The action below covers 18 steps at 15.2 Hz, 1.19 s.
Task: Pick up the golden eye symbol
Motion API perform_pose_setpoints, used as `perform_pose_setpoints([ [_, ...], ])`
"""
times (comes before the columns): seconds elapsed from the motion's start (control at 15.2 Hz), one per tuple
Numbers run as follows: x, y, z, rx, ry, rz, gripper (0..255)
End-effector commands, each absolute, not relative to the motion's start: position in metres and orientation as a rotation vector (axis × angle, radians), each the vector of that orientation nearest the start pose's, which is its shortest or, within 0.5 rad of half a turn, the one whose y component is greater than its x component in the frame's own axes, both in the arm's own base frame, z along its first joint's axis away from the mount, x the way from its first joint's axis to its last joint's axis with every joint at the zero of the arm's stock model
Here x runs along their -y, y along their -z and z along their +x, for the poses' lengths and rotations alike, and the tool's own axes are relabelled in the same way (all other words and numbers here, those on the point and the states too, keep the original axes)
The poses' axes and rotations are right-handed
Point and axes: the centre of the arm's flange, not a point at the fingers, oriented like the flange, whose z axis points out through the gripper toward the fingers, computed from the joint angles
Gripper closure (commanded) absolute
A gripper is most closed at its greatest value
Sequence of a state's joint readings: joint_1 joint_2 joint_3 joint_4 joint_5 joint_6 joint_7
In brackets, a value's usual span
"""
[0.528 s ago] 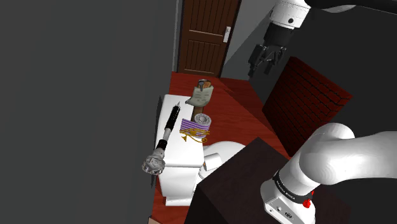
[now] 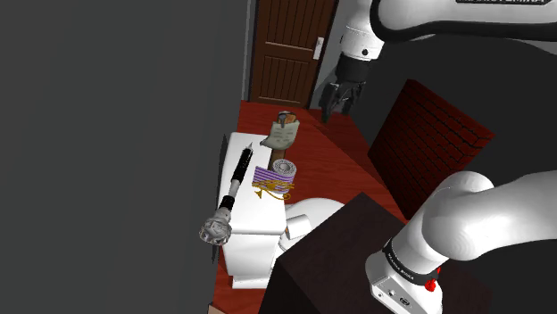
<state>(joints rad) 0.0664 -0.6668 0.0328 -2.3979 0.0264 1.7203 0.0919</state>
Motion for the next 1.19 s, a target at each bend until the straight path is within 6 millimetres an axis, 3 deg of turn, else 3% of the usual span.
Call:
perform_pose_setpoints([
  [0.0,-0.051,-0.525,0.363,0.054,-0.036,-3.146,0],
  [0.59,-0.116,-0.435,0.425,0.321,-0.126,-3.174,0],
  [1.12,-0.177,-0.350,0.467,0.563,-0.207,-3.177,0],
])
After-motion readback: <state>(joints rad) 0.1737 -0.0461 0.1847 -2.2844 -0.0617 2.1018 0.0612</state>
